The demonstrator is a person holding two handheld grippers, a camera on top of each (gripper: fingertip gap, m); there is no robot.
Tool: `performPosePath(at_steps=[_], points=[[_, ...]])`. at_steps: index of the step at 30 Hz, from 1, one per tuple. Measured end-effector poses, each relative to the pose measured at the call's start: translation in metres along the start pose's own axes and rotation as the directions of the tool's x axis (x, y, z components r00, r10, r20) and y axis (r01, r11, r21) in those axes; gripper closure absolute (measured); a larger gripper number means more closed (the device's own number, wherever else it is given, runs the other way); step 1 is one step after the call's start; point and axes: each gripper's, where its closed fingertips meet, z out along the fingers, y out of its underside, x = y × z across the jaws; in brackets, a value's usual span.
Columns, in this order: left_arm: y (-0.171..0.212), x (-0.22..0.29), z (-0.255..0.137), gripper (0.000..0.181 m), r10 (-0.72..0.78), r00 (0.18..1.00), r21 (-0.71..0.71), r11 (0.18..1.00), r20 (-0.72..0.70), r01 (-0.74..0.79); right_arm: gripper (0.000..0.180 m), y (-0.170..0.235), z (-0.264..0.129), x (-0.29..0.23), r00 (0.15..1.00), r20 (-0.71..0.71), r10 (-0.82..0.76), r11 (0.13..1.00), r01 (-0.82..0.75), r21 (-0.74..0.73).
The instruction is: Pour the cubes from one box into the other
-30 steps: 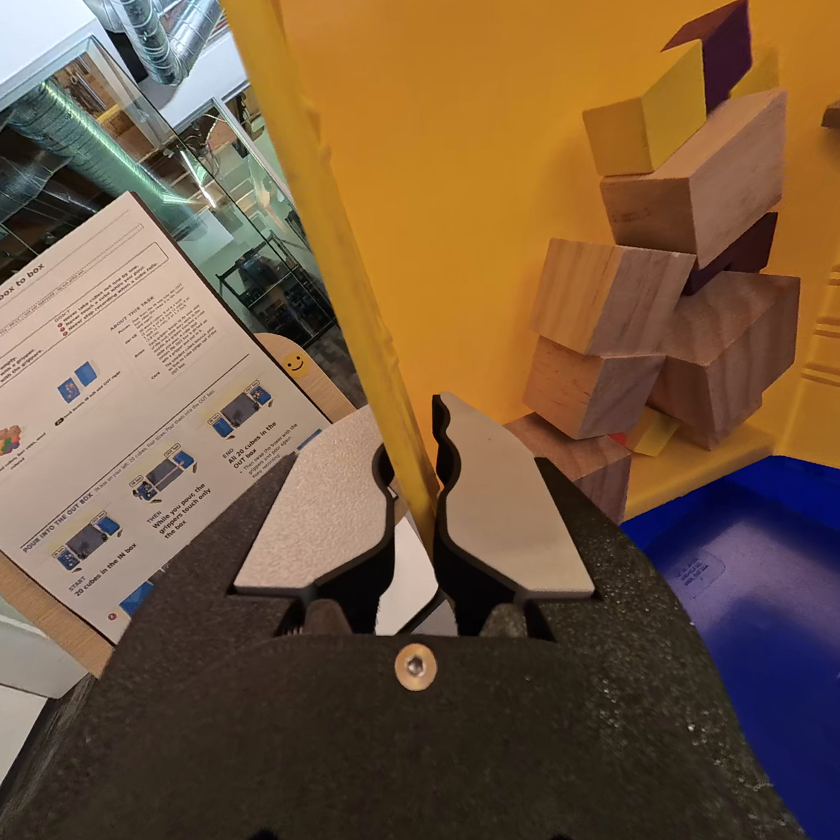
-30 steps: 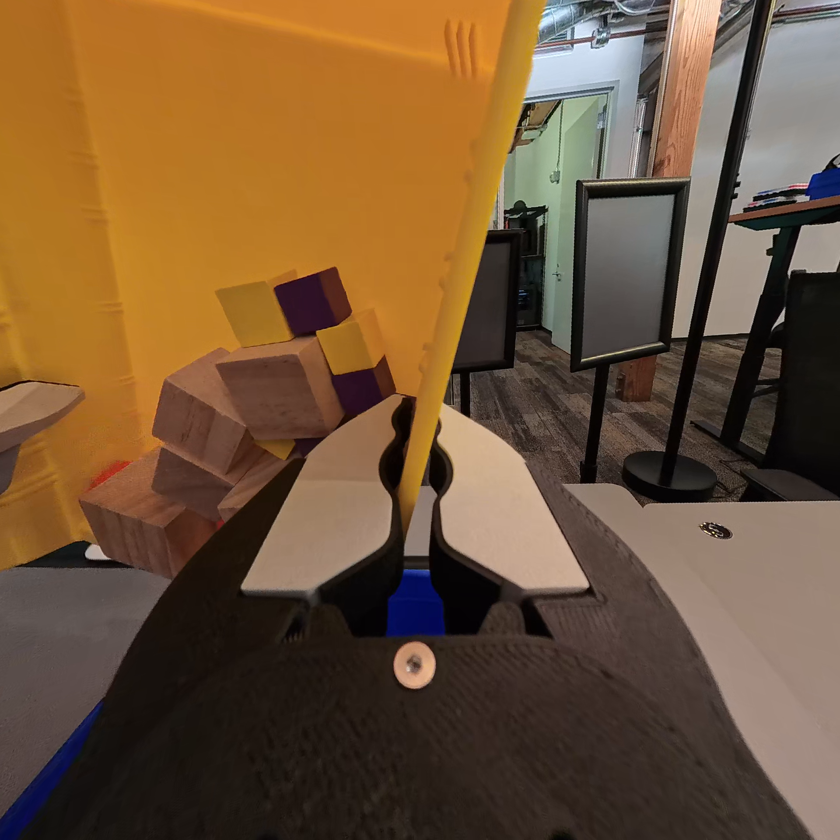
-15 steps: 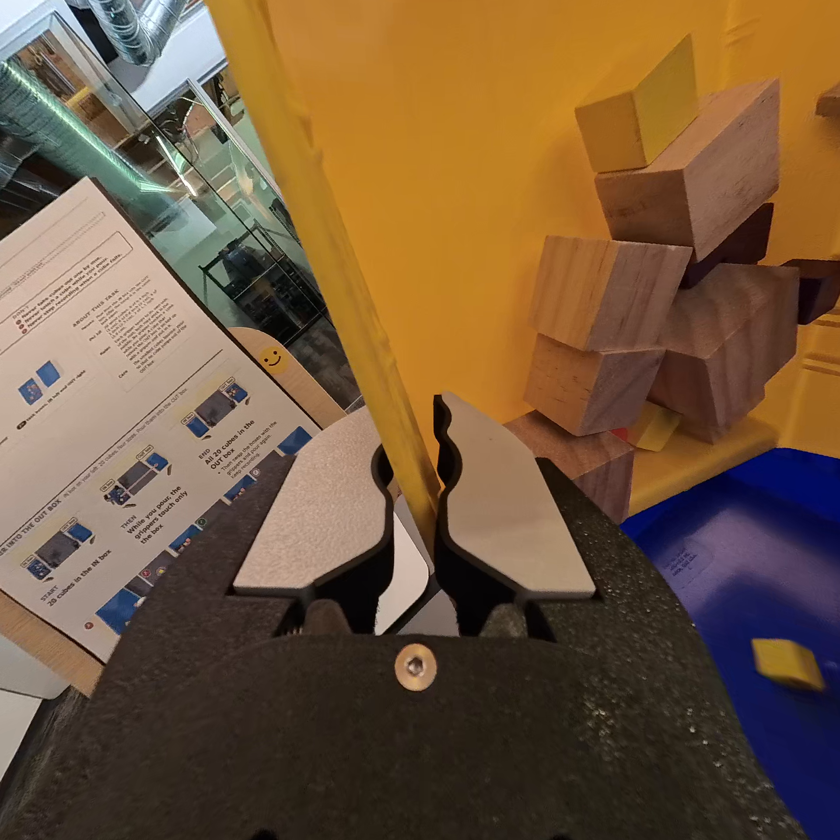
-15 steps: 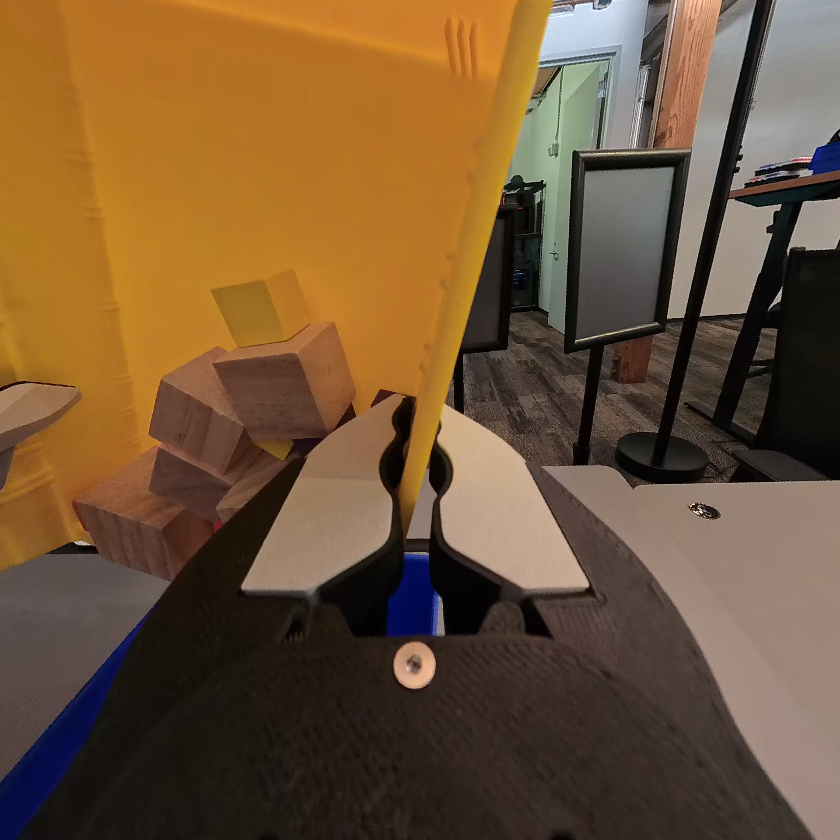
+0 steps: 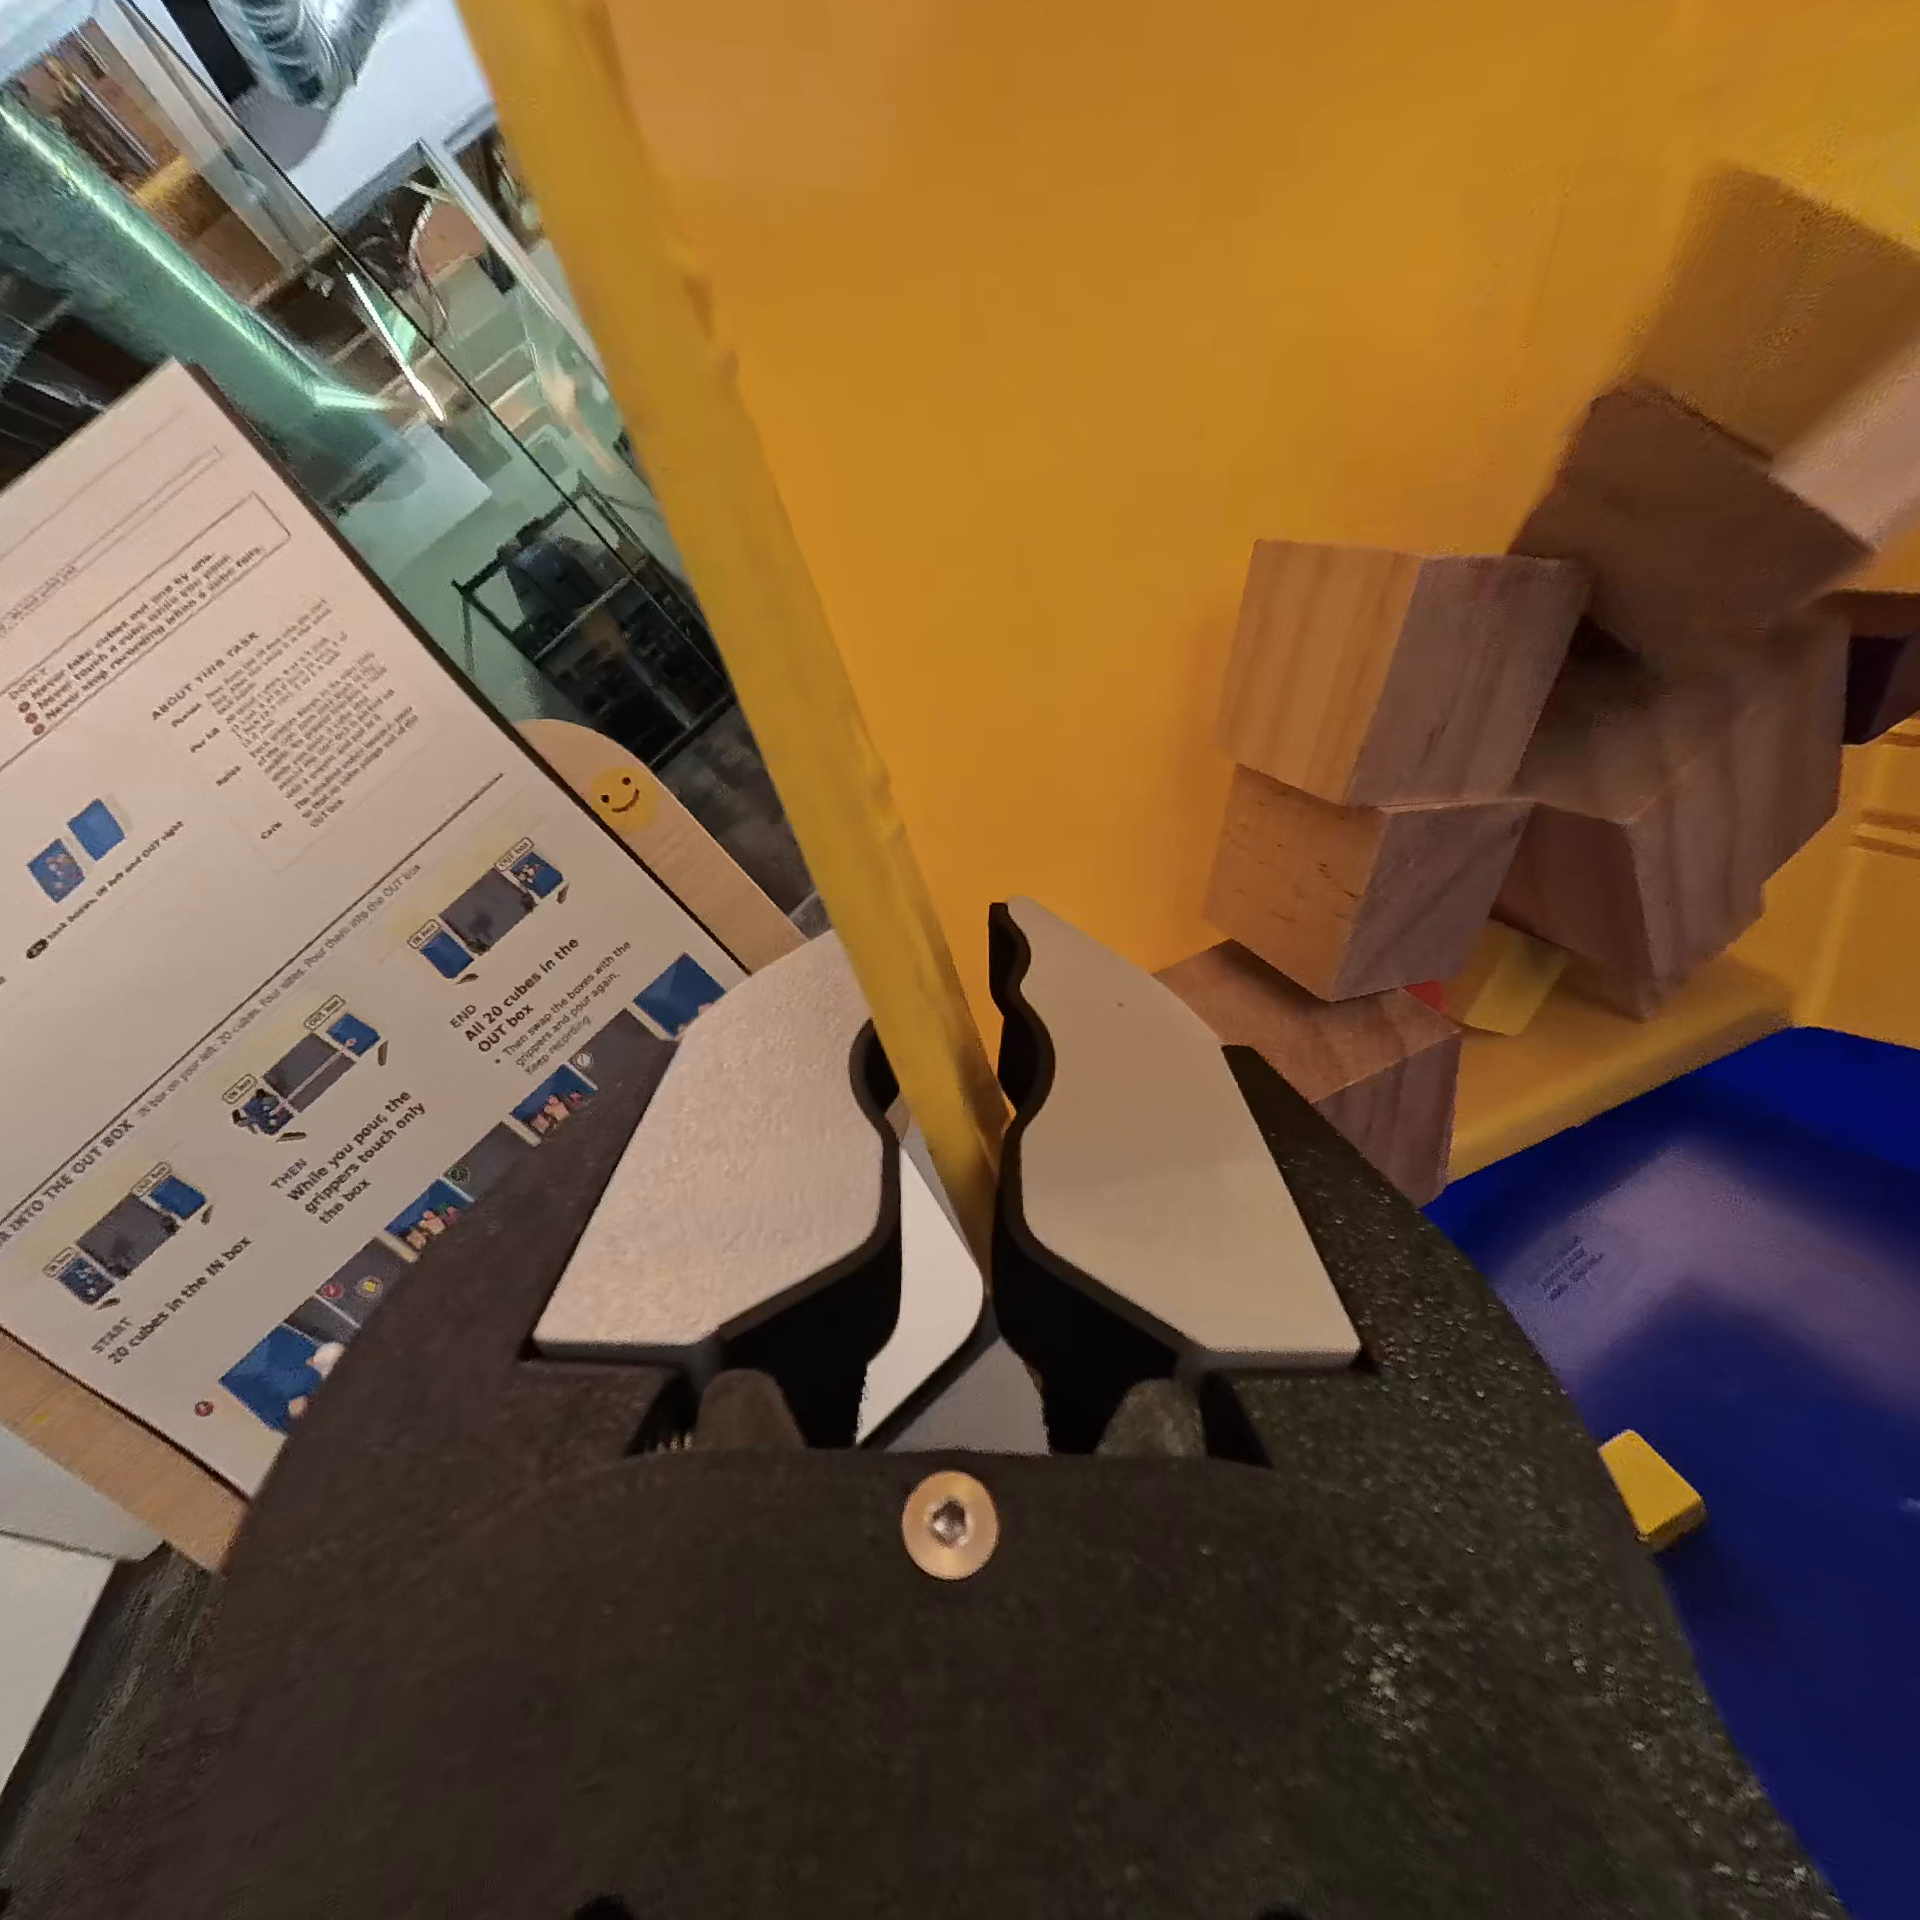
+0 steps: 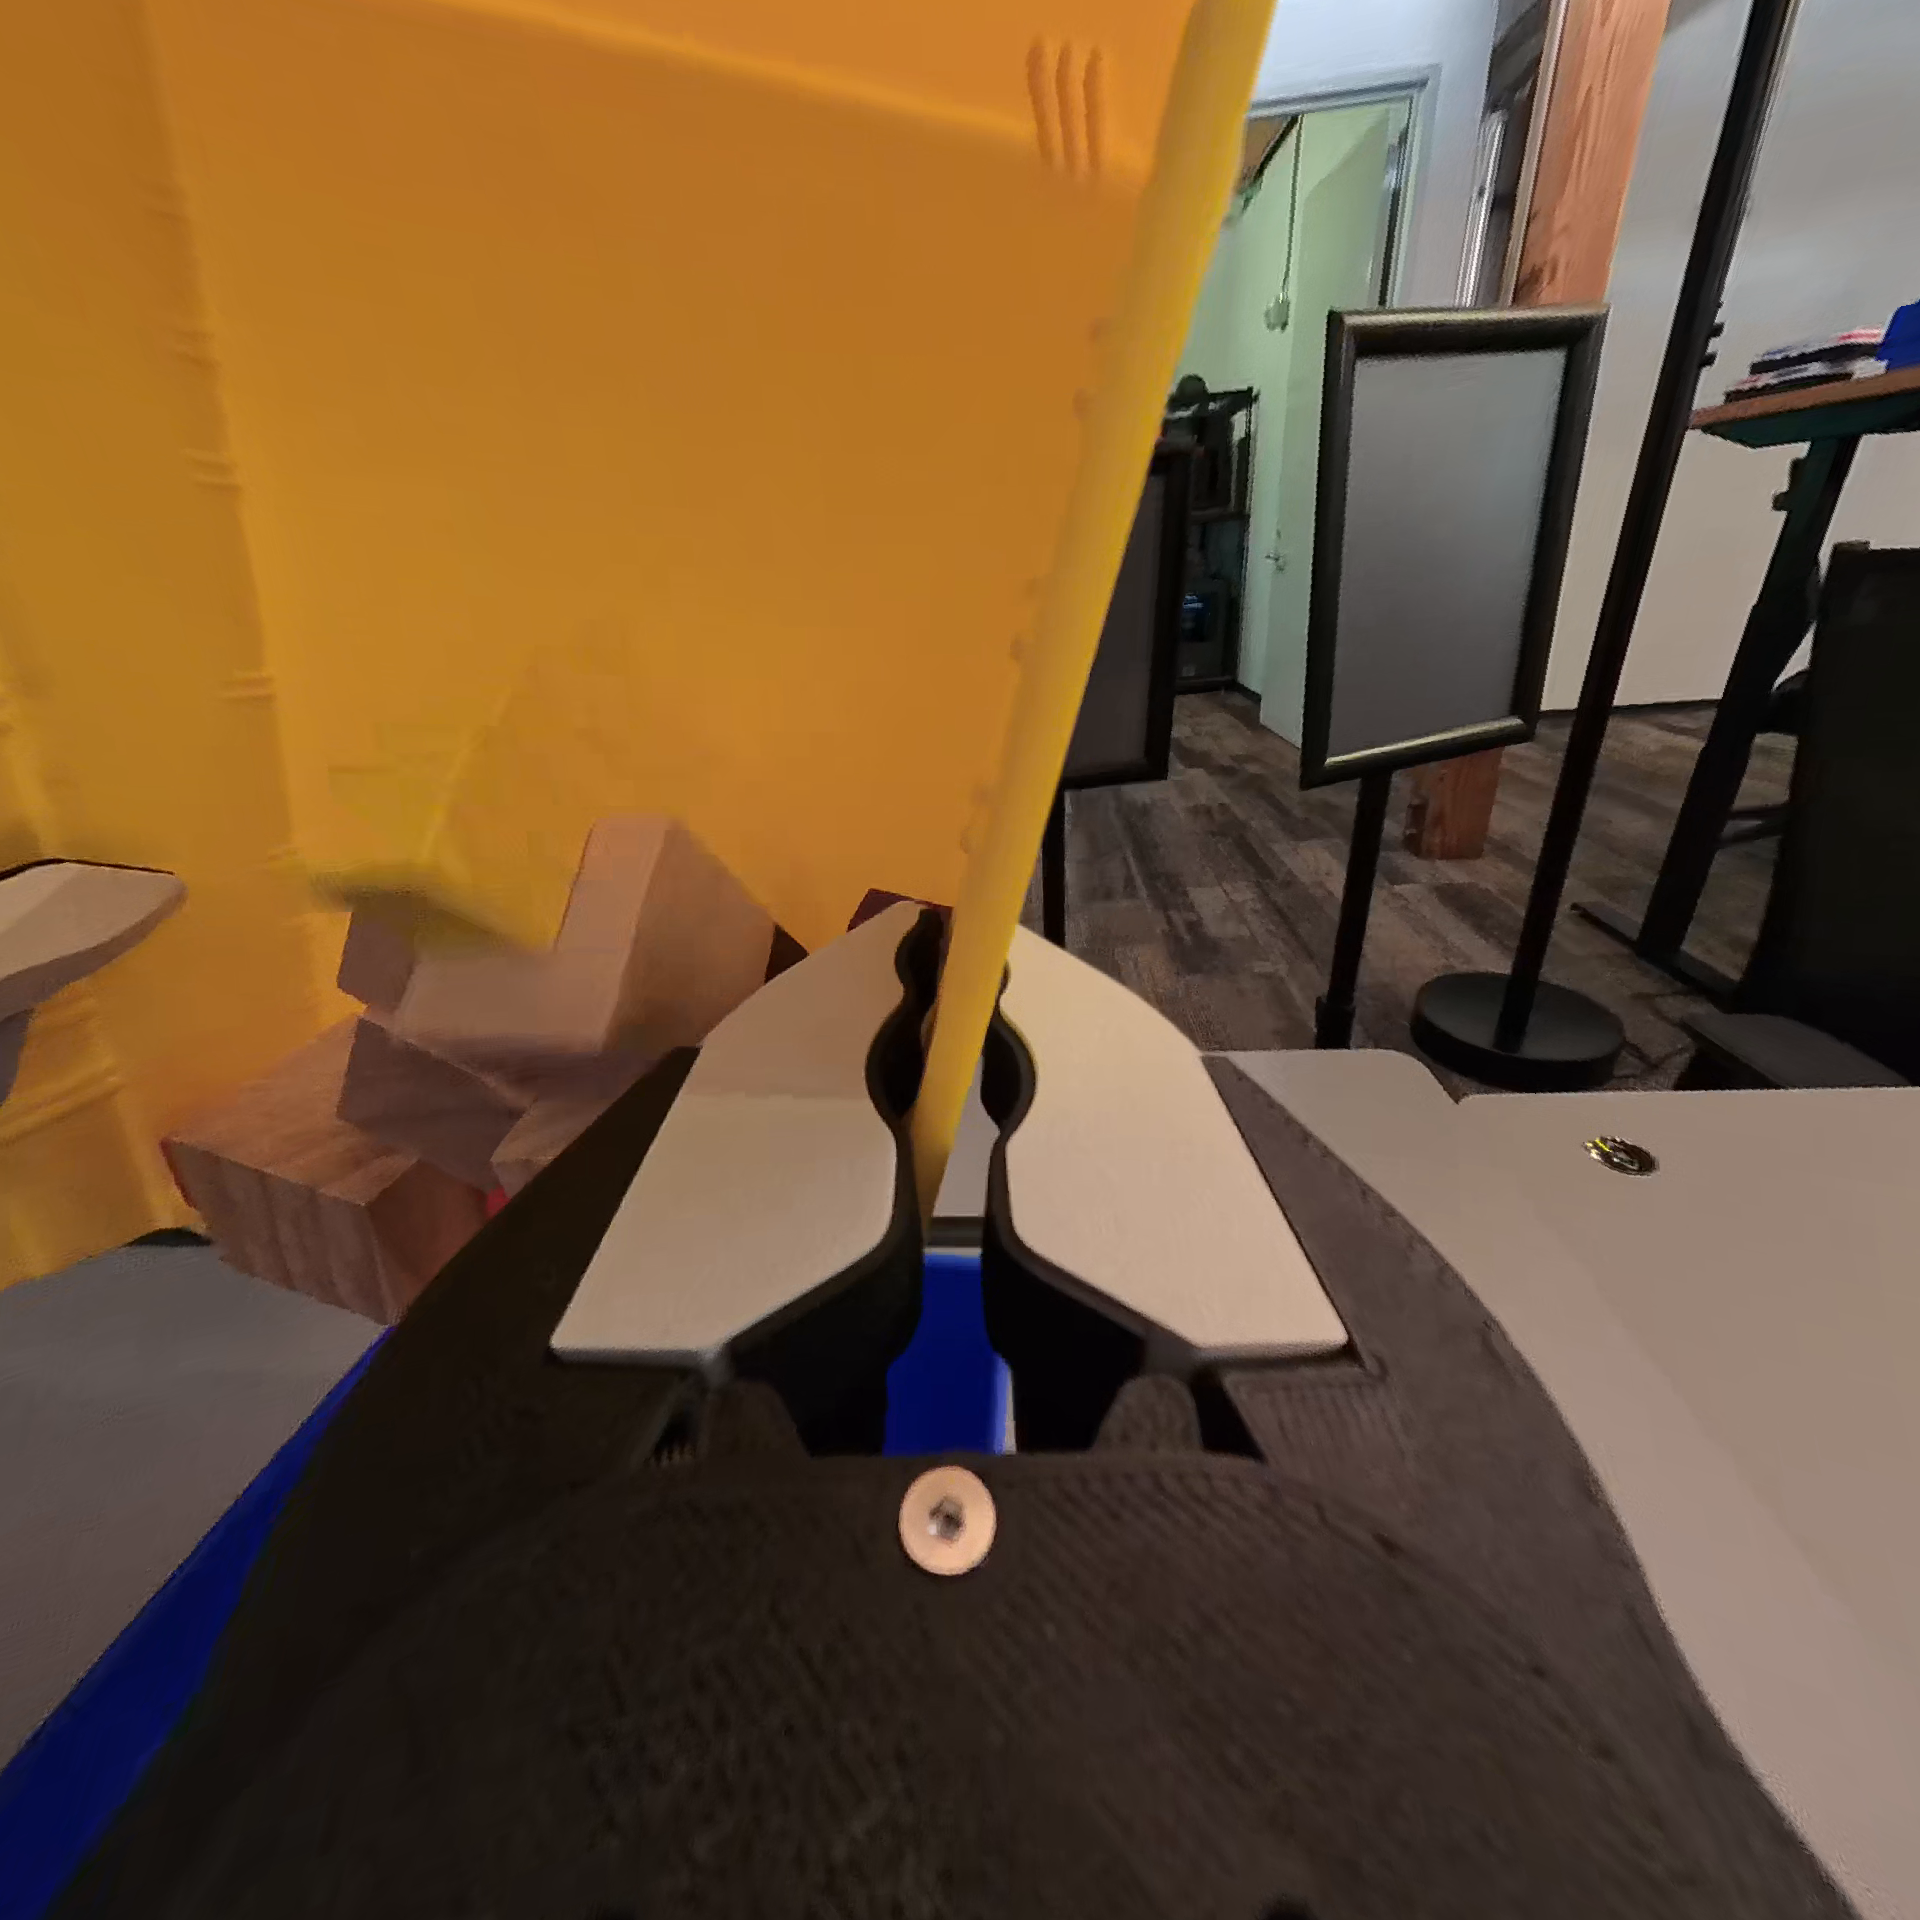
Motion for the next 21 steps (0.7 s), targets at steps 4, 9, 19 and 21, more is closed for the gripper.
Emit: performPosePath(at_steps=[4,9,19,21], points=[[0.005,0.003,0.005,0.167,-0.022,0.999,-0.005,1.000,-0.026,0.022,0.175,0.002,0.000,0.001,1.000,-0.006,-0.015,1.000,0.015,-0.010],[0.005,0.004,0.005,0.166,-0.009,1.000,-0.011,1.000,-0.020,0.009,0.175,0.006,0.002,0.003,1.000,-0.003,0.000,1.000,-0.001,-0.020],[0.000,0.000,0.004,0.167,-0.007,1.000,0.041,0.999,-0.002,0.007,0.174,-0.001,0.000,0.001,1.000,0.006,-0.021,0.999,0.021,0.035],[-0.002,0.000,0.003,0.166,-0.004,1.000,0.063,0.998,0.006,0.004,0.174,-0.002,-0.001,0.001,1.000,0.008,-0.021,0.998,0.021,0.056]])
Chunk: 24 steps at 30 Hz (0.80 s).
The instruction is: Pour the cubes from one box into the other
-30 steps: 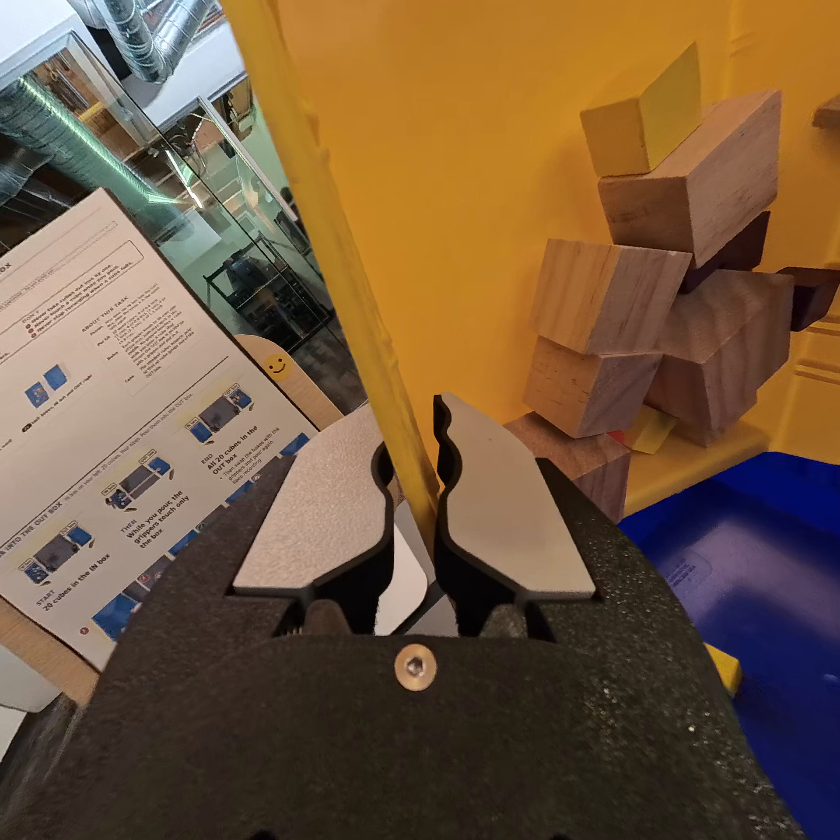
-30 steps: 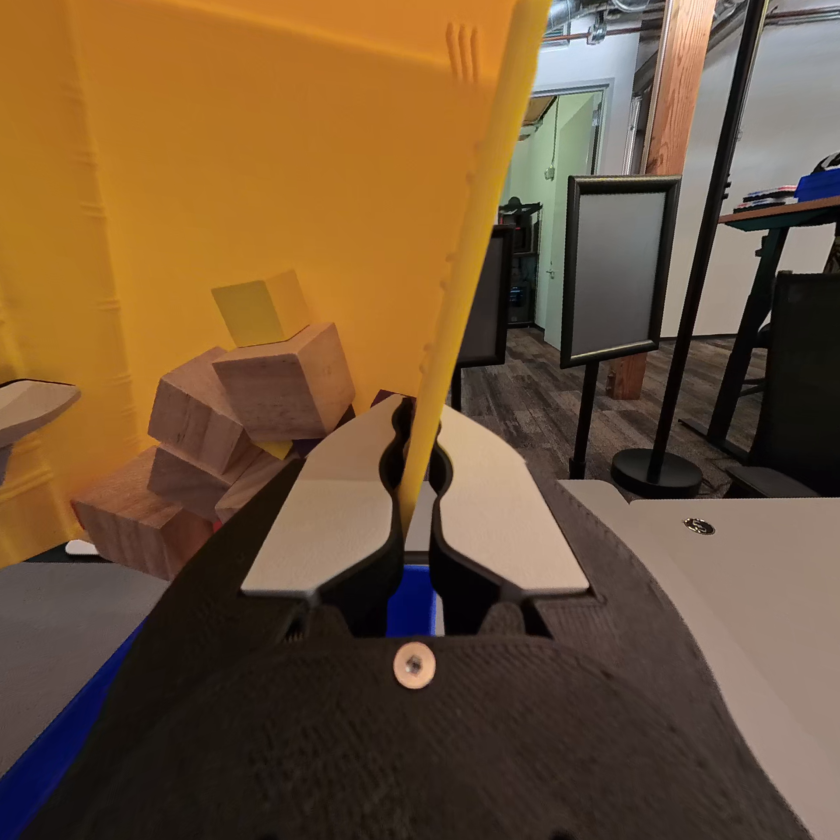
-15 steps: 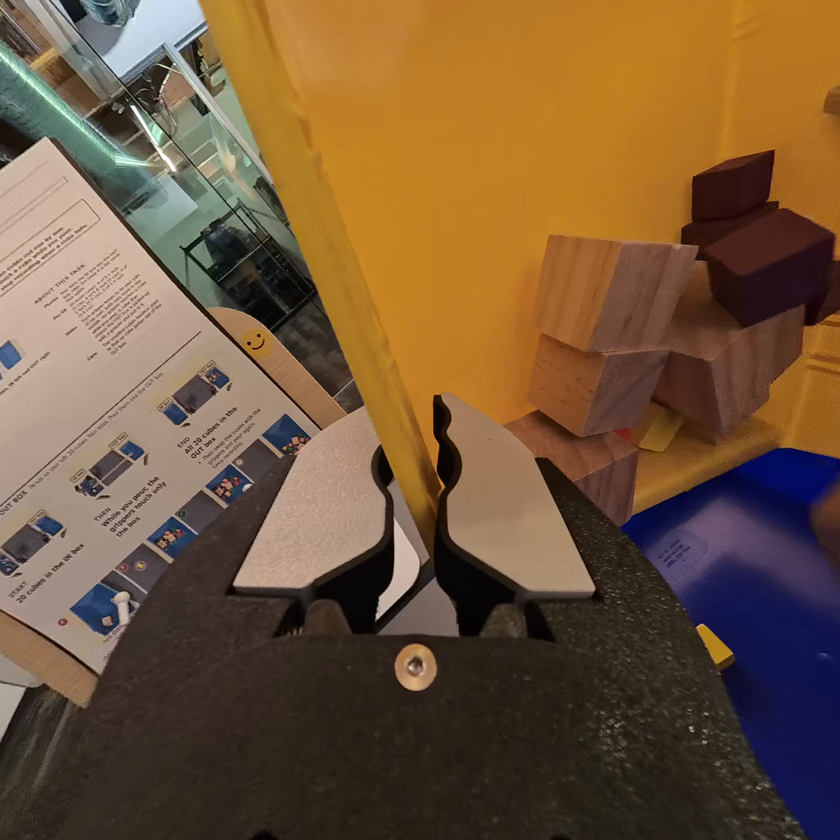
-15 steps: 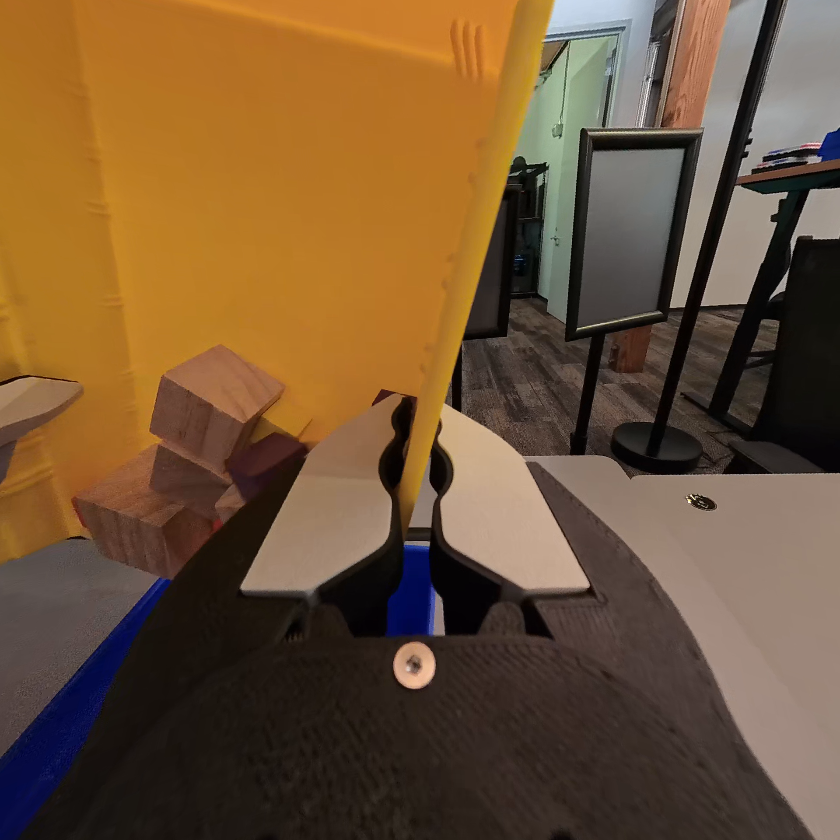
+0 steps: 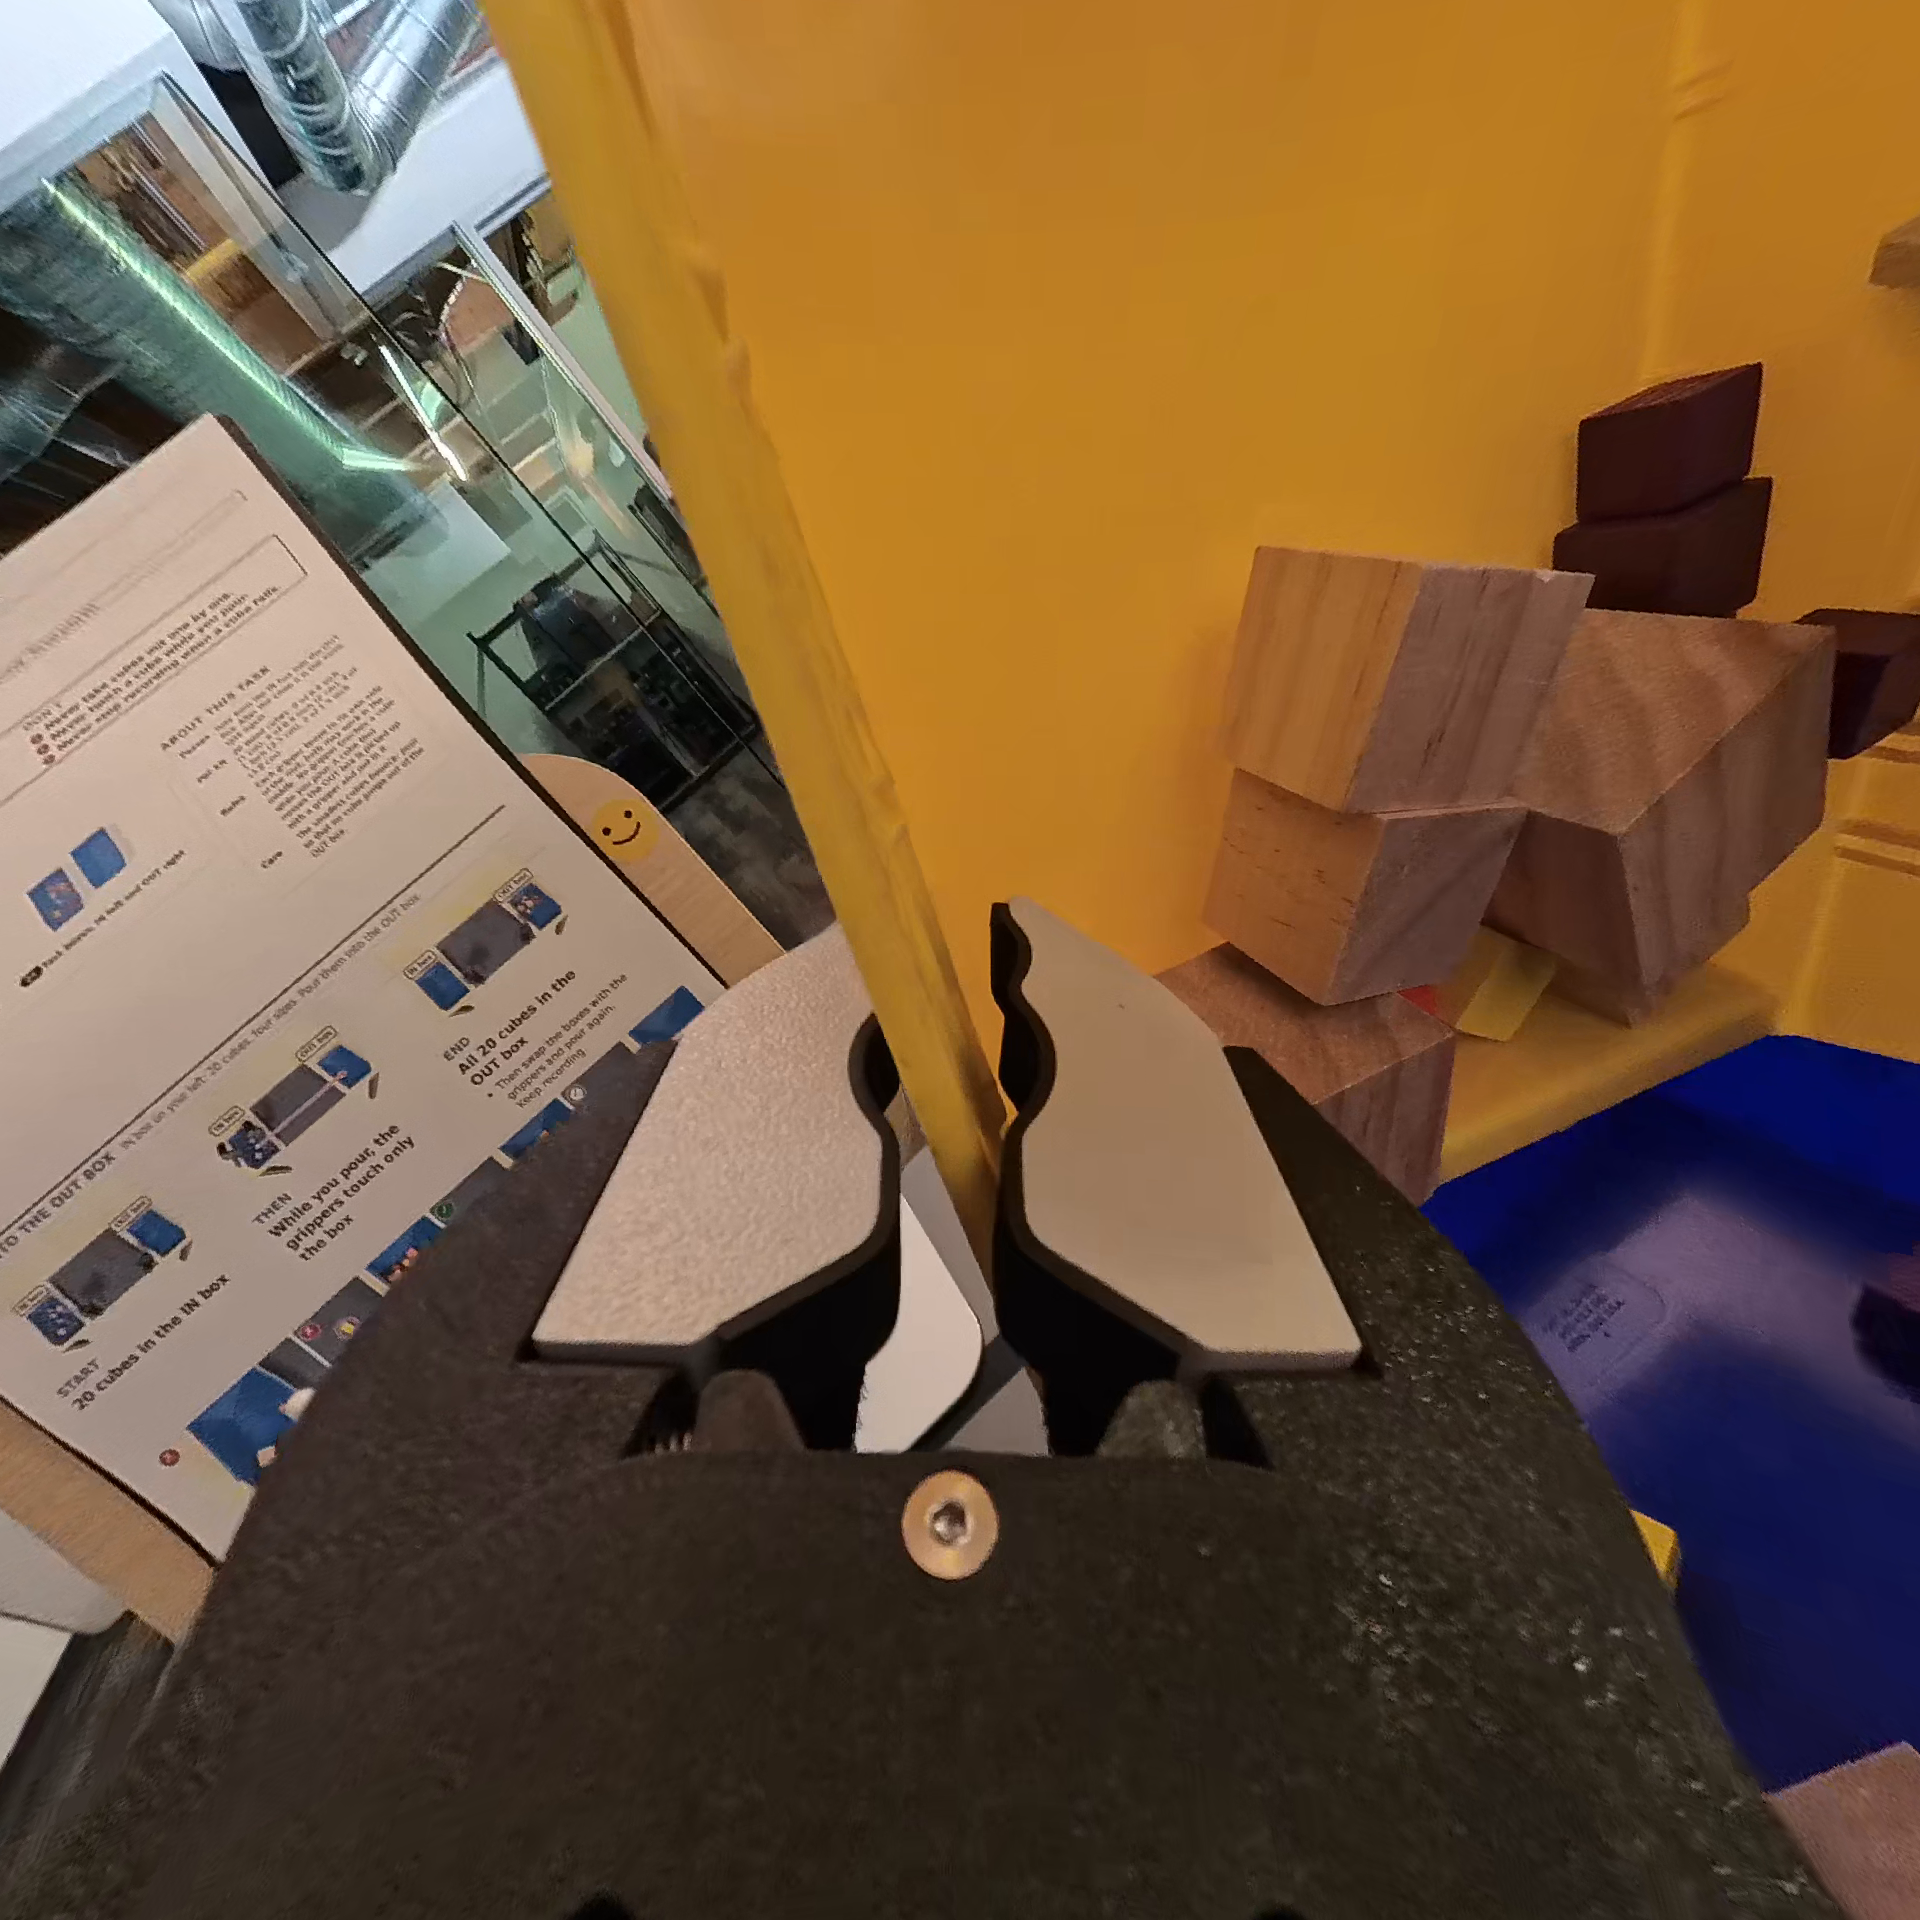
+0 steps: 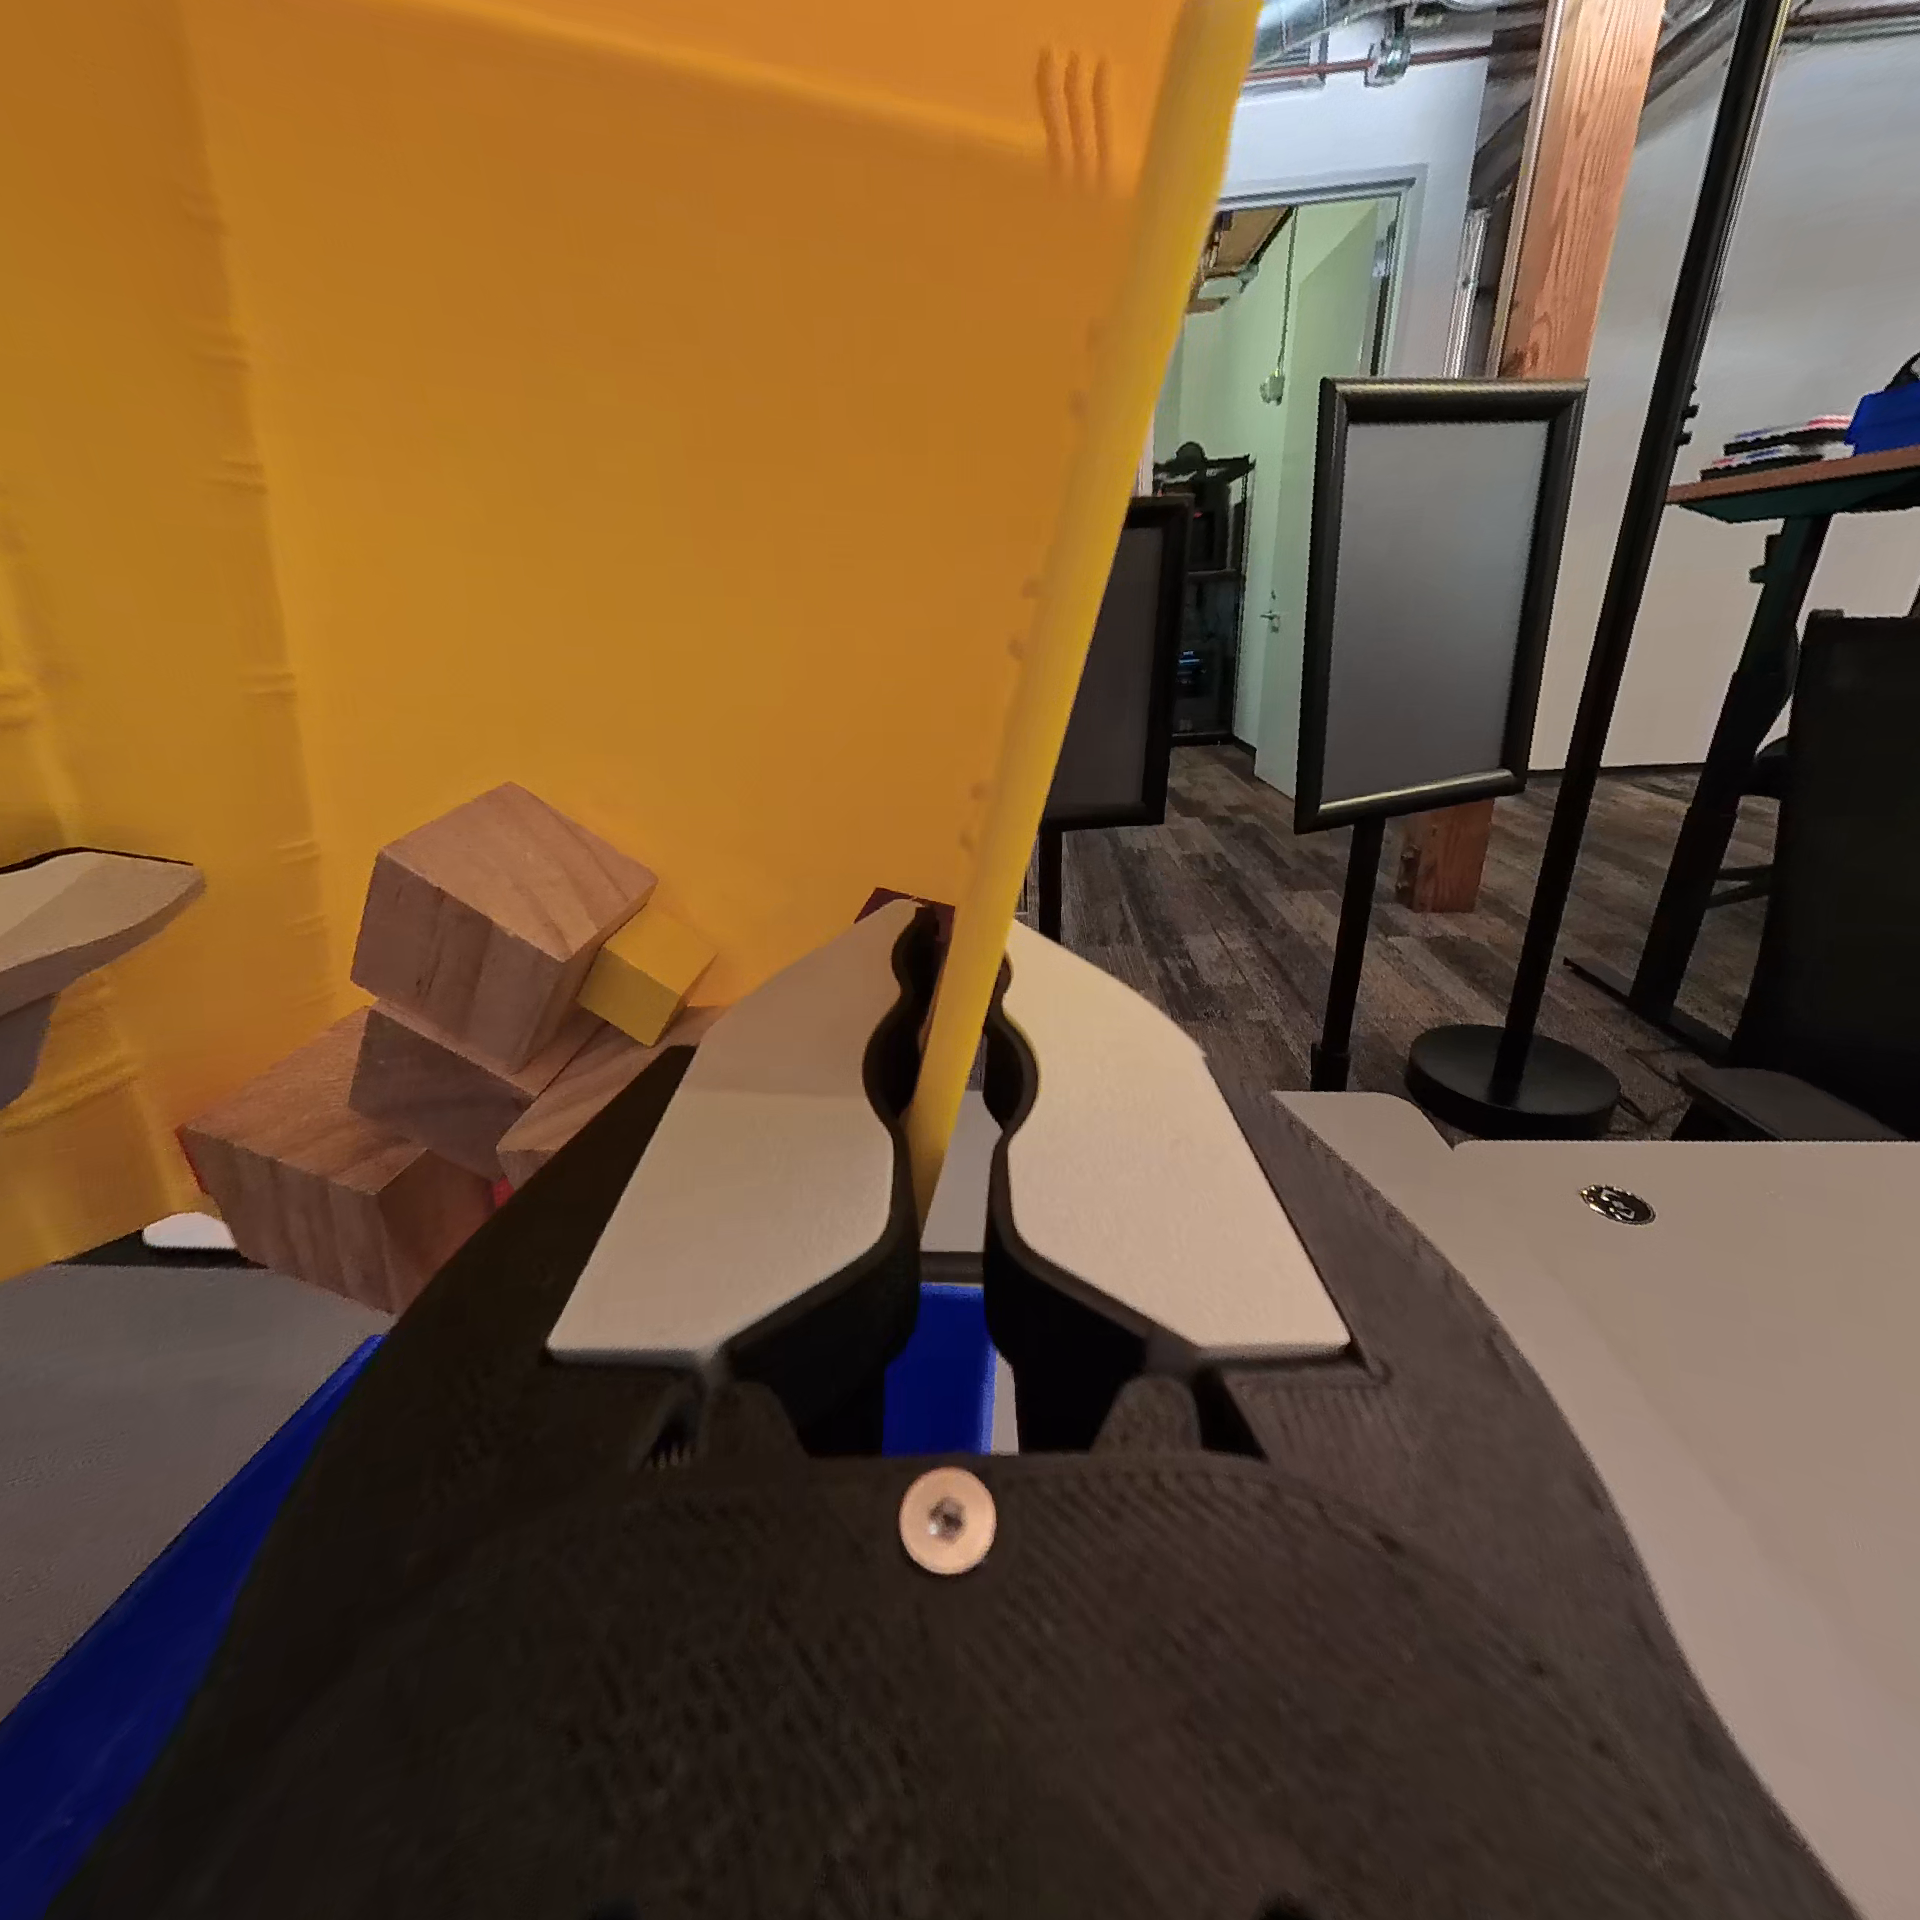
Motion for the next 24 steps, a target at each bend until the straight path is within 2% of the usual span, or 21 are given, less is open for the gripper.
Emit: performPosePath(at_steps=[4,11,24], points=[[-0.001,-0.001,0.000,0.166,0.026,1.000,0.040,0.999,0.011,-0.027,0.174,-0.002,-0.002,0.000,1.000,-0.002,-0.006,0.999,0.006,0.037],[0.002,-0.007,0.000,0.168,-0.011,1.000,0.047,0.999,0.004,0.011,0.173,-0.002,0.001,-0.006,1.000,0.006,-0.015,0.999,0.015,0.032],[0.015,-0.006,0.007,0.168,0.009,1.000,-0.002,1.000,-0.006,-0.009,0.172,0.009,0.006,-0.008,1.000,0.019,-0.009,1.000,0.010,-0.019]])
